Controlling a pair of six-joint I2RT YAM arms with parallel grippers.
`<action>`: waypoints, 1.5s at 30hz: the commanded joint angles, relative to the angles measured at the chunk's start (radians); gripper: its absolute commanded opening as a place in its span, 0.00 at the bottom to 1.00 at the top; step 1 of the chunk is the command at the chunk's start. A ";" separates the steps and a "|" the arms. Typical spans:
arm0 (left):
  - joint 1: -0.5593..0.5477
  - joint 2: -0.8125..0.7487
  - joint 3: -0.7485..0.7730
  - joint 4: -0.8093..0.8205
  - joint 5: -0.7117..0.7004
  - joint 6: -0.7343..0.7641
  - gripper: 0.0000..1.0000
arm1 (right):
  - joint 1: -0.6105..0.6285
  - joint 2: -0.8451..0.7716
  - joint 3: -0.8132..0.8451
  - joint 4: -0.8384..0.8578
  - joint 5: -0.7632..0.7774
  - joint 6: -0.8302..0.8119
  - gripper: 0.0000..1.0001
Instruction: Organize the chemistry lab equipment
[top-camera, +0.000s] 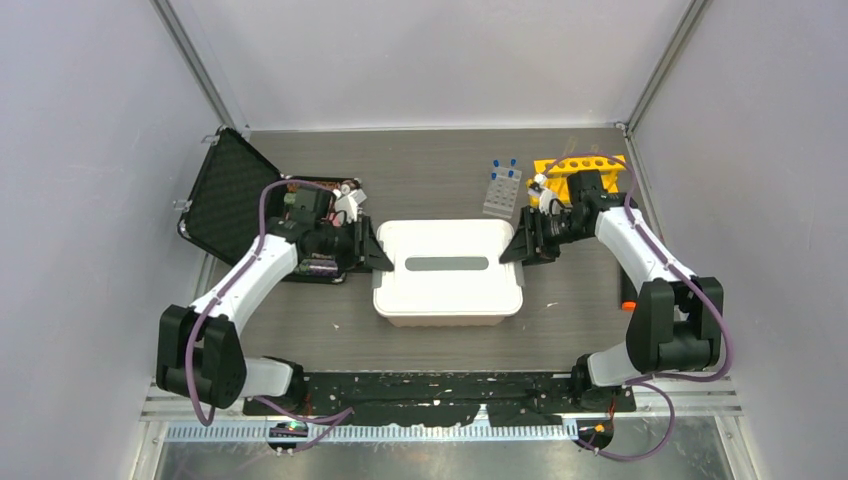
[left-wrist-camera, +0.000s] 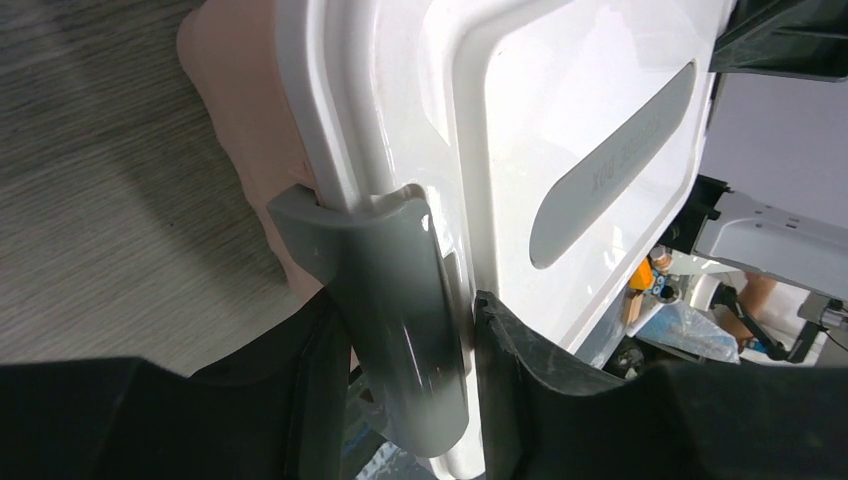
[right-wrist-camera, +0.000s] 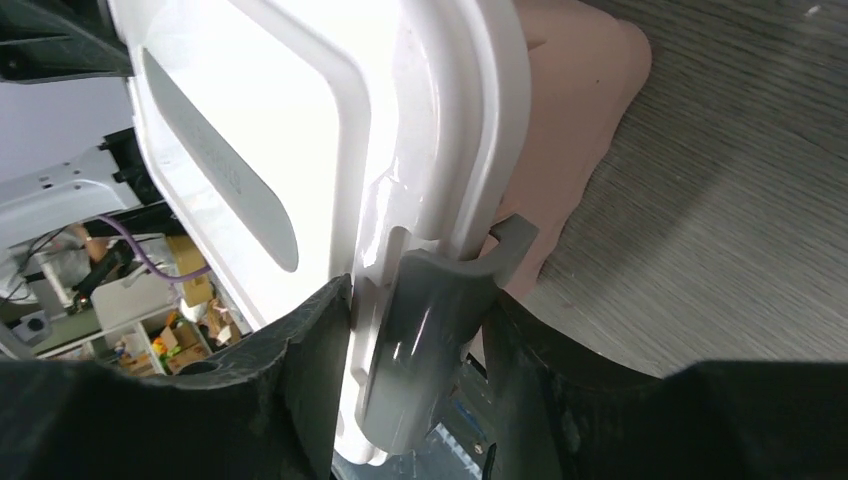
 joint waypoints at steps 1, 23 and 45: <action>-0.062 0.003 0.083 -0.117 -0.091 0.092 0.17 | 0.041 -0.045 0.051 -0.061 0.154 -0.013 0.48; -0.147 0.039 0.146 -0.086 -0.120 0.099 0.00 | 0.103 -0.055 0.138 -0.086 0.326 -0.059 0.27; 0.039 0.238 0.390 -0.051 -0.162 0.192 0.00 | 0.194 0.261 0.468 0.106 0.282 0.045 0.26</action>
